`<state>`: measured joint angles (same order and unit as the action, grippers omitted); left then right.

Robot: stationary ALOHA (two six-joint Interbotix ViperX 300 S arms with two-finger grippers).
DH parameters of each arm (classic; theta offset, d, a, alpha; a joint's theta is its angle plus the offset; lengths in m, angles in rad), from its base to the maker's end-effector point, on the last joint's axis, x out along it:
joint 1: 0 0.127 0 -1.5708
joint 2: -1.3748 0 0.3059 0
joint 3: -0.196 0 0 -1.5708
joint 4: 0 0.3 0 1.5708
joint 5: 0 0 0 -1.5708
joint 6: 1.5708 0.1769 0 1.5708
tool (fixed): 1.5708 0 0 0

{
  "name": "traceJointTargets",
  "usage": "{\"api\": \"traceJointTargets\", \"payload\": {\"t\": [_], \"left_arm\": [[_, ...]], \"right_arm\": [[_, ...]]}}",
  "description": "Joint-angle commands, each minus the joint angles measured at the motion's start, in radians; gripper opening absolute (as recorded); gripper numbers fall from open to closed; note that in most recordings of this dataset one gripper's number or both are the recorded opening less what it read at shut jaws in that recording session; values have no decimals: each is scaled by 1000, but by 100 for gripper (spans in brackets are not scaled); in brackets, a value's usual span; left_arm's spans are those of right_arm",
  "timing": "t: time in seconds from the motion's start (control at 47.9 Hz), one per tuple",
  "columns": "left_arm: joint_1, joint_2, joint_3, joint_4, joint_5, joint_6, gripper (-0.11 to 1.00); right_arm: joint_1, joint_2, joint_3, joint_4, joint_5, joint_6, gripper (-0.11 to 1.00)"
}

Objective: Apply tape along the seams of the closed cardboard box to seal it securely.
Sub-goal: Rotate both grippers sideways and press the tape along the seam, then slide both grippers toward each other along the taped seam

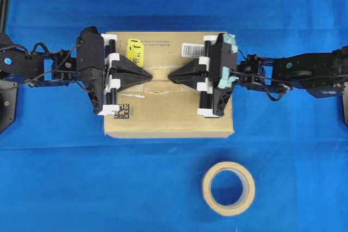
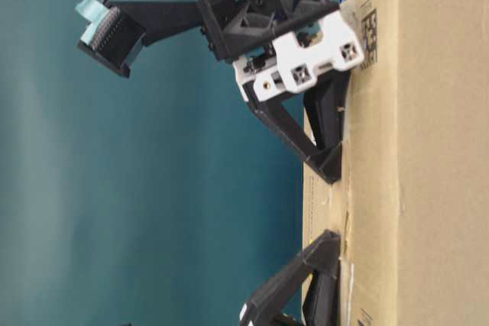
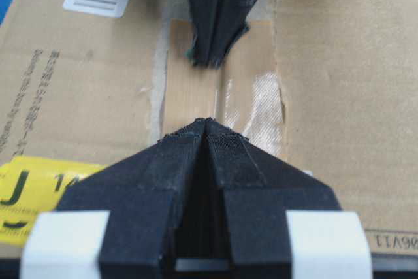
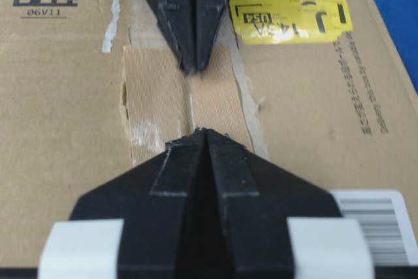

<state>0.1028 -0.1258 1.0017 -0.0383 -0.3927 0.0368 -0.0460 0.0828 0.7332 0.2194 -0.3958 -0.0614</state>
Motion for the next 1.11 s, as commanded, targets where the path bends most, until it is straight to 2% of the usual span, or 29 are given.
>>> {"api": "traceJointTargets", "payload": {"t": [0.0, 0.167, 0.355, 0.543, 0.668, 0.814, 1.086], "left_arm": [[26, -8, 34, -5, 8, -3, 0], [25, -32, 74, -14, 8, -29, 0], [2, -75, 69, -12, 6, -43, 0], [-60, -135, -34, 0, 6, -6, 0], [-86, -126, -89, 0, 2, 55, 0], [-103, -67, -147, 0, -15, 123, 0], [-95, 28, -179, -2, -15, 138, 0]], "right_arm": [[-2, -26, 26, 18, -5, -2, -1], [0, -57, 75, 51, -31, -2, -1], [5, -100, 87, 52, -57, -14, -1], [8, -179, 51, 23, -57, -44, -1], [9, -202, 21, 15, -57, -67, -1], [9, -170, -17, 15, -52, -72, -1], [17, -55, -87, 15, -49, -72, -1]]}}
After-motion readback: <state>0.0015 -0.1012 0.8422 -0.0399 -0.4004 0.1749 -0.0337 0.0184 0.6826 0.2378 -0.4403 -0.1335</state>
